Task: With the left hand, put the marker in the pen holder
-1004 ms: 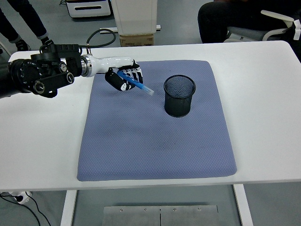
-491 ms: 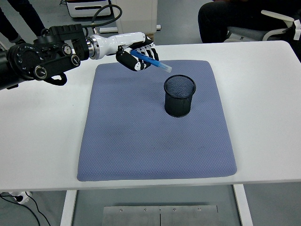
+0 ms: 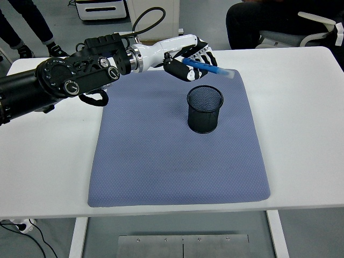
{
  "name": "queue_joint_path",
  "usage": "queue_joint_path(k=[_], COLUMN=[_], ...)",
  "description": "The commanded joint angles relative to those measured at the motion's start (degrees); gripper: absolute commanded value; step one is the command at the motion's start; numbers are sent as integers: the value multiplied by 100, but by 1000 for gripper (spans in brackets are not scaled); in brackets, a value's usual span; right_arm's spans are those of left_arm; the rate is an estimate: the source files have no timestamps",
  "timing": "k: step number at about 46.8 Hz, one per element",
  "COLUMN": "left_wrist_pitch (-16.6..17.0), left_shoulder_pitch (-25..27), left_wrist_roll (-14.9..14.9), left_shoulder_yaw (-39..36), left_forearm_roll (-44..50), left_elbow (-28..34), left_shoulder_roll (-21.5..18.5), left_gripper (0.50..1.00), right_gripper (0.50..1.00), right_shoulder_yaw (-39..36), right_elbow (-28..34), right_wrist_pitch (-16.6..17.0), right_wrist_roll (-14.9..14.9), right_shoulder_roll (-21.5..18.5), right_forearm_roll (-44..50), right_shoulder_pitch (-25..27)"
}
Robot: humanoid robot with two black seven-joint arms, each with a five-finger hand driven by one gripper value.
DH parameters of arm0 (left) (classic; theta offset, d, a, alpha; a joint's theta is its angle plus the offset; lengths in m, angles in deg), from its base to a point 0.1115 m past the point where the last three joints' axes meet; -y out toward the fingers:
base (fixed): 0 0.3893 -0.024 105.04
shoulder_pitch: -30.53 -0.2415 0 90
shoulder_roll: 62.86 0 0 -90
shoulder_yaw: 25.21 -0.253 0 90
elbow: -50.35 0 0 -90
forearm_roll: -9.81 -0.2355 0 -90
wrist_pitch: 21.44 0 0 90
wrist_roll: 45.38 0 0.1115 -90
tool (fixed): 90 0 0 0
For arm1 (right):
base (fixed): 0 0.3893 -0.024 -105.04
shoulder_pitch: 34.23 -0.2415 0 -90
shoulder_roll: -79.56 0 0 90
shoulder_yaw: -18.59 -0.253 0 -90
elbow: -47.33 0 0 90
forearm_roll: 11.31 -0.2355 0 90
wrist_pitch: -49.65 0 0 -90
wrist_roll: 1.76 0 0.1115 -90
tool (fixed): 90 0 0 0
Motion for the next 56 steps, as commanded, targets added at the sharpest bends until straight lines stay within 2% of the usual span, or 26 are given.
queue_joint_path(k=[1, 9, 26, 43, 54, 56], left_wrist_pitch=[2, 2, 11, 2, 2, 2], left_shoulder_pitch=[-19, -169, -547, -775, -863, -872], left_wrist_roll=[-12, -21, -30, -30, -47, -47], left_shoulder_yaw=[85, 94, 102, 111, 103, 102], left_forearm_roll=[133, 642, 1328, 1960, 2031, 2040], left_elbow=[-8, -8, 0, 18, 18, 18], left_shoulder_roll=[125, 362, 415, 661, 653, 635], left_gripper=[500, 500, 500, 500, 500, 534], right_gripper=[1000, 1000, 1000, 1000, 1000, 1000], right_shoulder_yaw=[4, 4, -5, 4, 4, 4], right_elbow=[-1, -1, -1, -1, -1, -1], right_wrist_pitch=[0, 0, 0, 0, 0, 0], right_wrist_roll=[0, 0, 0, 0, 0, 0], right_shoulder_roll=[0, 0, 0, 0, 0, 0], right_forearm_roll=[0, 0, 0, 0, 0, 0], right_shoulder_pitch=[0, 0, 0, 0, 0, 0])
